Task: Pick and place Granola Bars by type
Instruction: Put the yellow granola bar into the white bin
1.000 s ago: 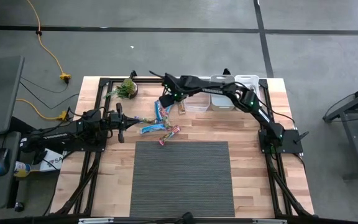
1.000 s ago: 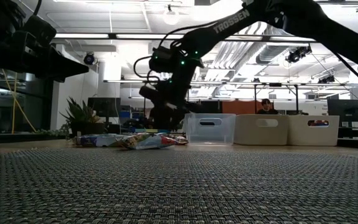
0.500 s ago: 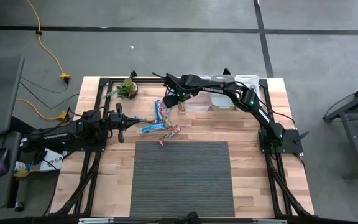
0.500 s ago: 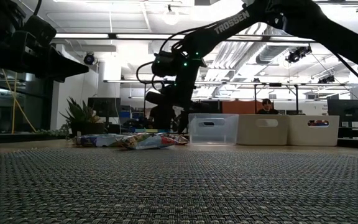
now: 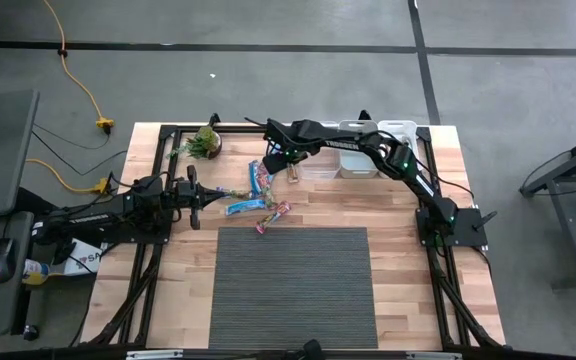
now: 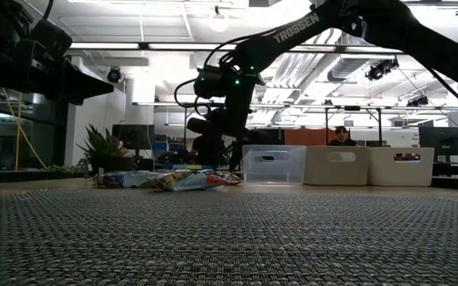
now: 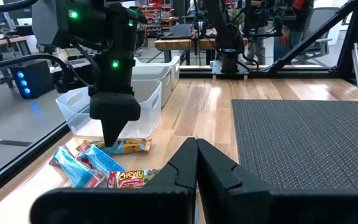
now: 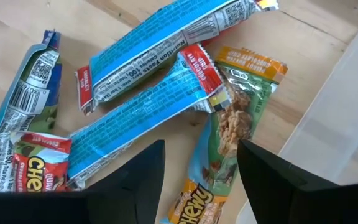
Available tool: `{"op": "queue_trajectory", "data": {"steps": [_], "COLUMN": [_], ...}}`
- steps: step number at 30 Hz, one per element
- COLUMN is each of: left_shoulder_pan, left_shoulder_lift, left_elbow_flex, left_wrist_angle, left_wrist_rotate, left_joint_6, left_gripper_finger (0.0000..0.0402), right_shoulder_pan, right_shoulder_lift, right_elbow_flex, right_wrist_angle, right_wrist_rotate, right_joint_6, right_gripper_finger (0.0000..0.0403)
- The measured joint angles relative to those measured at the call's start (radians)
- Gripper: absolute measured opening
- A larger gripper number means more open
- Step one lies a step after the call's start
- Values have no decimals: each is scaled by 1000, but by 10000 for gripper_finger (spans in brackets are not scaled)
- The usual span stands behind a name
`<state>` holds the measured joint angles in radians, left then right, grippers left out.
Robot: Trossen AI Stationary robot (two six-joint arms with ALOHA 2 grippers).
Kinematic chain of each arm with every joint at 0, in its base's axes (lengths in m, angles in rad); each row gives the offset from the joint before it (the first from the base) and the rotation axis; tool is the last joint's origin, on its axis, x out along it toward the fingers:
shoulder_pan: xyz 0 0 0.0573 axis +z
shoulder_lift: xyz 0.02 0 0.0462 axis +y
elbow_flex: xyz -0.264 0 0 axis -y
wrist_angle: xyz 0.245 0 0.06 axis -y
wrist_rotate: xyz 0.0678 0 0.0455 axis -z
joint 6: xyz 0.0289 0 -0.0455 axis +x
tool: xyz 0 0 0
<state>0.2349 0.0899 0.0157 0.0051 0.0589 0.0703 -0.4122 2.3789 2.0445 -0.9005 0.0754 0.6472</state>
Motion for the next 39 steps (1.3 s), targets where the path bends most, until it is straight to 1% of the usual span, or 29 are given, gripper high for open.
{"op": "queue_trajectory", "data": {"steps": [5, 10, 13, 19, 23, 39], "left_shoulder_pan": [0, 0, 0, 0, 0, 0], "left_shoulder_lift": [0, 0, 0, 0, 0, 0], "left_elbow_flex": [0, 0, 0, 0, 0, 0], "left_wrist_angle": [0, 0, 0, 0, 0, 0], "left_wrist_rotate": [0, 0, 0, 0, 0, 0], "left_joint_6": [0, 0, 0, 0, 0, 0], "left_gripper_finger": [1, 1, 1, 1, 1, 1], "right_shoulder_pan": [-2, -3, -3, -4, -5, -8], "right_shoulder_lift": [0, 0, 0, 0, 0, 0], "right_elbow_flex": [0, 0, 0, 0, 0, 0], "right_wrist_angle": [-1, -1, 0, 1, 1, -8], "right_wrist_rotate": [12, 5, 4, -14, -22, -7], "right_joint_6": [-1, -45, -45, -46, -45, -53], "right_gripper_finger": [185, 190, 206, 252, 268, 271]}}
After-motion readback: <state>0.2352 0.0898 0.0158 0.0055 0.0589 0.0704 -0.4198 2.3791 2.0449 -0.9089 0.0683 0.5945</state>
